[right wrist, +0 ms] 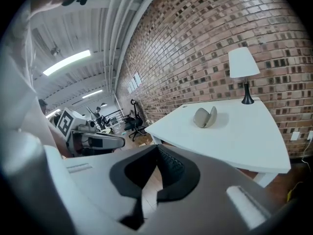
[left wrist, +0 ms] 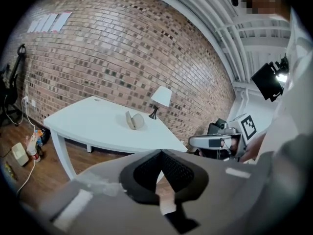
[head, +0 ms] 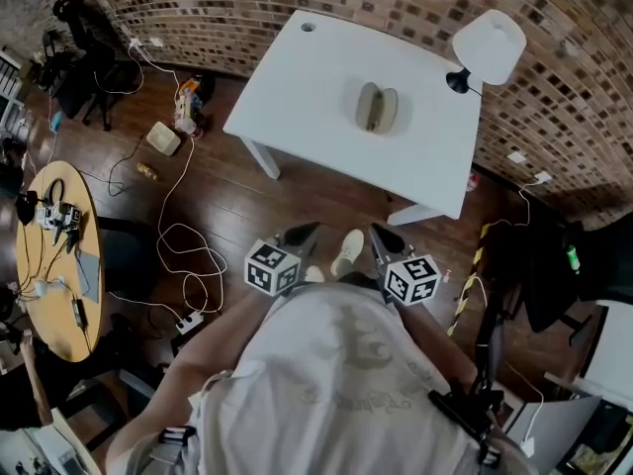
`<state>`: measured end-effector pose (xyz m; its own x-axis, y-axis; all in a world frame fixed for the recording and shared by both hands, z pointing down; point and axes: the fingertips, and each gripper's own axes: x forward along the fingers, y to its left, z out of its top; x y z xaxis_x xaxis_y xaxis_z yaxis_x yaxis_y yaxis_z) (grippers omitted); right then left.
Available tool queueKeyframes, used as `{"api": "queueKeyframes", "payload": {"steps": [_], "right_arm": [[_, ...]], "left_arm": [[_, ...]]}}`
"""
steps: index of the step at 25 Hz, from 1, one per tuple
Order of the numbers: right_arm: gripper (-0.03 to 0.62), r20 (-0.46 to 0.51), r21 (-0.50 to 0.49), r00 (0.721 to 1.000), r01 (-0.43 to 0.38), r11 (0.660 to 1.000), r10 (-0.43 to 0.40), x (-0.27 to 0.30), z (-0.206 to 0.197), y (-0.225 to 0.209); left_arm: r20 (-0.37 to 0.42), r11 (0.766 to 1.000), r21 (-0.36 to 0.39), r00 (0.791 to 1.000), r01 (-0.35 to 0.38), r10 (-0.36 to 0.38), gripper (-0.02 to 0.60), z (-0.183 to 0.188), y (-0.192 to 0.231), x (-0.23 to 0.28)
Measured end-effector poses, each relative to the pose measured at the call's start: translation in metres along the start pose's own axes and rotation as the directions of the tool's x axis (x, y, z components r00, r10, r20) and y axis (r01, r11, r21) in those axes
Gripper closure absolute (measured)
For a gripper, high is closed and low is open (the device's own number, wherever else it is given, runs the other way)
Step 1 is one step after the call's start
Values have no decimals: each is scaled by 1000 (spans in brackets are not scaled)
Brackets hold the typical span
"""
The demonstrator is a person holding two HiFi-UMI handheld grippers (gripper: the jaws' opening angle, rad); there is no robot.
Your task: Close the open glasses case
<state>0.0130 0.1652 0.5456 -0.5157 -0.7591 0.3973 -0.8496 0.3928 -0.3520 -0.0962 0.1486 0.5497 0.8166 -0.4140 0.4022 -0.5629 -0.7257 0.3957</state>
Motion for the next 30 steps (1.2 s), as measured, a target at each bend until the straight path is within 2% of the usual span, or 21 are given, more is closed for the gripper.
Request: {"api": "queueKeyframes", "payload": {"steps": [3, 12, 18, 30], "right_arm": [[586, 4, -11, 999, -32, 999, 32, 19, 14, -13], [586, 26, -15, 998, -63, 998, 64, 59, 65, -78], [586, 14, 21, 998, -69, 997, 69, 64, 74, -119], [586, 5, 58, 999, -40, 998, 40, 70, 83, -163]], "left_arm": [[-7, 1000, 1, 1000, -28, 28, 575, 10, 14, 11], [-5, 999, 38, 999, -38, 38, 575, 65, 36, 78], [-31, 998, 50, 999, -35, 36, 575, 83, 35, 121], [-57, 997, 77, 998, -33, 37, 575, 108, 43, 156]]}}
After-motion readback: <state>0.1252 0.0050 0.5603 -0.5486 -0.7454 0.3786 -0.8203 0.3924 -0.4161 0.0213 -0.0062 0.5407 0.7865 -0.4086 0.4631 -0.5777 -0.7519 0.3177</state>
